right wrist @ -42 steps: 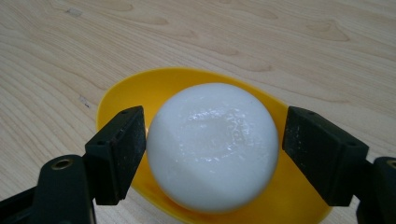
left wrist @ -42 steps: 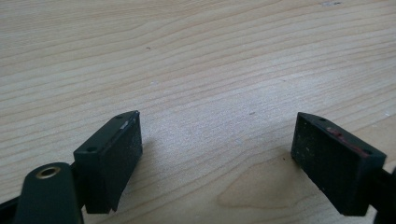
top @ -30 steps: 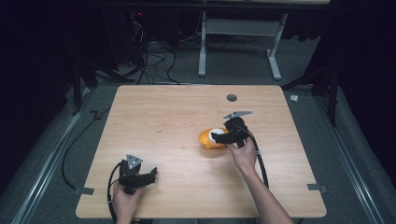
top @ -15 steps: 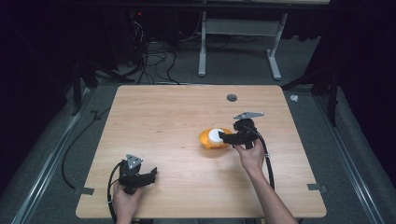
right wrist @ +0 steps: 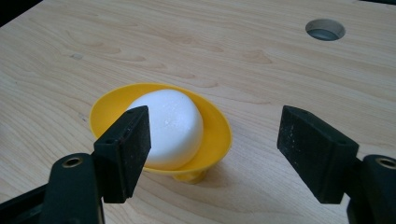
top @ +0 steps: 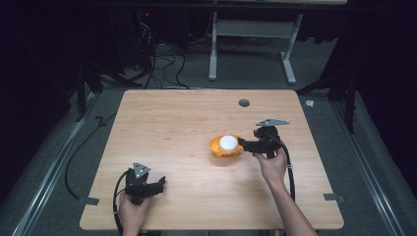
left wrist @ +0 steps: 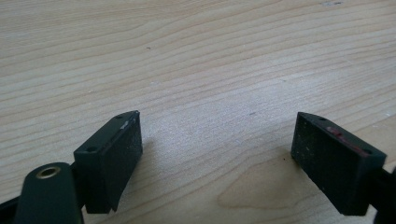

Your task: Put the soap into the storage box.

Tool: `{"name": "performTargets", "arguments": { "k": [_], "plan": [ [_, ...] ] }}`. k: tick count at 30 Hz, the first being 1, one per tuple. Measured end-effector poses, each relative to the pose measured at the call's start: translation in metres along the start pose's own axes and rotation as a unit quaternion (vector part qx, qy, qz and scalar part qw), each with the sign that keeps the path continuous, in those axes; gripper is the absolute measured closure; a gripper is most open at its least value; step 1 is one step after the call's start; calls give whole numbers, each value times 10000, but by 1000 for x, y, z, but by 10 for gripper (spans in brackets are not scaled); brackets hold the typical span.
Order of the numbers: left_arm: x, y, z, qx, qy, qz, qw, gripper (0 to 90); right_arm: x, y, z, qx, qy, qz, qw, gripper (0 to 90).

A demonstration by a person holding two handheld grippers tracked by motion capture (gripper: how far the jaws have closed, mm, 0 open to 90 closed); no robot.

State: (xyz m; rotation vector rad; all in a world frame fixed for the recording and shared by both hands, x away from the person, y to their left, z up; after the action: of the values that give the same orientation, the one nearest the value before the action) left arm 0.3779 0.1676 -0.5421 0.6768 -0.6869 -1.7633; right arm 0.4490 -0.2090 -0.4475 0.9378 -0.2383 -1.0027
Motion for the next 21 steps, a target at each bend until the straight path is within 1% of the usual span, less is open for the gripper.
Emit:
{"name": "performTargets", "arguments": {
  "k": [5, 9, 10, 13, 21],
  "plan": [
    [0, 0, 0, 0, 0, 0, 10000, 169, 2, -1, 10, 97, -30, 2, 9999, 266],
    [0, 0, 0, -20, -19, -19, 10000, 166, 3, -3, 18, 166, -50, 47, 9998, 266],
    [1, -1, 1, -21, -63, -44, 10000, 160, 4, -3, 21, 183, -54, 37, 9998, 266],
    [1, -1, 1, -26, -81, -73, 9999, 147, 6, -6, 27, 255, -63, 21, 9997, 266],
    [1, -1, 1, -24, -90, -89, 9999, 147, 12, -12, 43, 368, -134, -36, 9992, 267]
  ]
}}
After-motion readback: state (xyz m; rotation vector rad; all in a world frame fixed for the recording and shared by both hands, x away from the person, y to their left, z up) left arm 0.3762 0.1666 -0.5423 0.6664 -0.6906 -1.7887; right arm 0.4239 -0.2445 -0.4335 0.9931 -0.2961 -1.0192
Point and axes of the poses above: each handheld gripper's, and its own axes: z roughly backward along the jaws, y roughly out of its top, x roughly to its right, the point moved 5 cm from there along -z, roughly forward along the jaws, and after that the axes turned 11 degrees about y, right-handed, at the moved point
